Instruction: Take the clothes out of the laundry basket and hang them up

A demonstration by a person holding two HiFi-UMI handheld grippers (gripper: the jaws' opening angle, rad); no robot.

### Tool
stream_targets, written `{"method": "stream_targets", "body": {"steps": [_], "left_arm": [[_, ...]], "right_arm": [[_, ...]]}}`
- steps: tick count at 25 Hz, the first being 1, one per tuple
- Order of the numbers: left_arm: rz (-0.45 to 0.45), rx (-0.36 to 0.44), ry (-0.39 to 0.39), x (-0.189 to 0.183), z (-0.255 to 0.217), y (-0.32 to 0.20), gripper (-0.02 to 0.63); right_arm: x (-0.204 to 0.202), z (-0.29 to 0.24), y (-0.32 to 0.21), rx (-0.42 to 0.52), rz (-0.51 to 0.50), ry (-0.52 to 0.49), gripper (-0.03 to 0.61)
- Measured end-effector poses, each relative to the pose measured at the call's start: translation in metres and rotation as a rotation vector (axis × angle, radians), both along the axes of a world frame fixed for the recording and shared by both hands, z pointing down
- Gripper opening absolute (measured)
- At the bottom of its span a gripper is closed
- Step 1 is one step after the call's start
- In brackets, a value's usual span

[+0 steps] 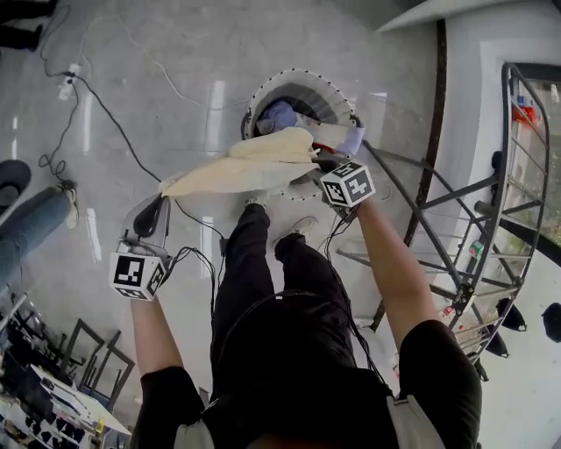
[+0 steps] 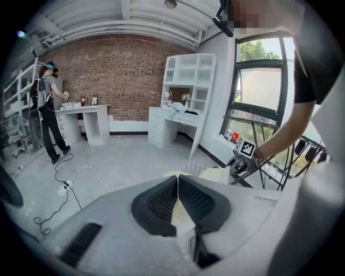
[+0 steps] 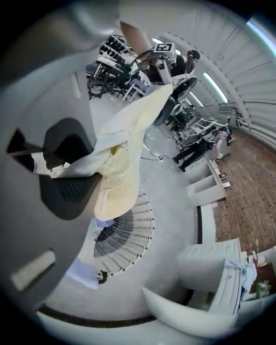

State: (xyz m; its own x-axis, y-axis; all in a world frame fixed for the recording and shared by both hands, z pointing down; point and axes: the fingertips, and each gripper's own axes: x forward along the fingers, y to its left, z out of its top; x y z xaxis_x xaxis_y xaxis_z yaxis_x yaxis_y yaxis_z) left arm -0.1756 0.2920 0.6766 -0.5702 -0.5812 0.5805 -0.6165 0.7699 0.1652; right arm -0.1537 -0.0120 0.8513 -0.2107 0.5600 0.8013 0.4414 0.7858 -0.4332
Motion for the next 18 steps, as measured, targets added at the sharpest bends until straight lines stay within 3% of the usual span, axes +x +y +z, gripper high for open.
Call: {"method": "stream_targets", "body": {"steps": [7,11,18], "left_arm": [[0.042,0.026,-0.071,-0.015,-0.068,-0.033,0.015],[0.069,0.035,-0.15,-0.032,-0.115,-0.047,0.015],[0.105,0.046,-0.246,-0.039,-0.185,-0.077,0.015]], "right_arm": [[0.012,-0.123,-0.029,-0.115,0.193,-0.077,0.032],[0.008,-0.204,-0.038,-0.201,0.282,-0.176,0.031],[0.016,-0.311,-0.077,-0.21,0.451,-0.3,0.032]]}}
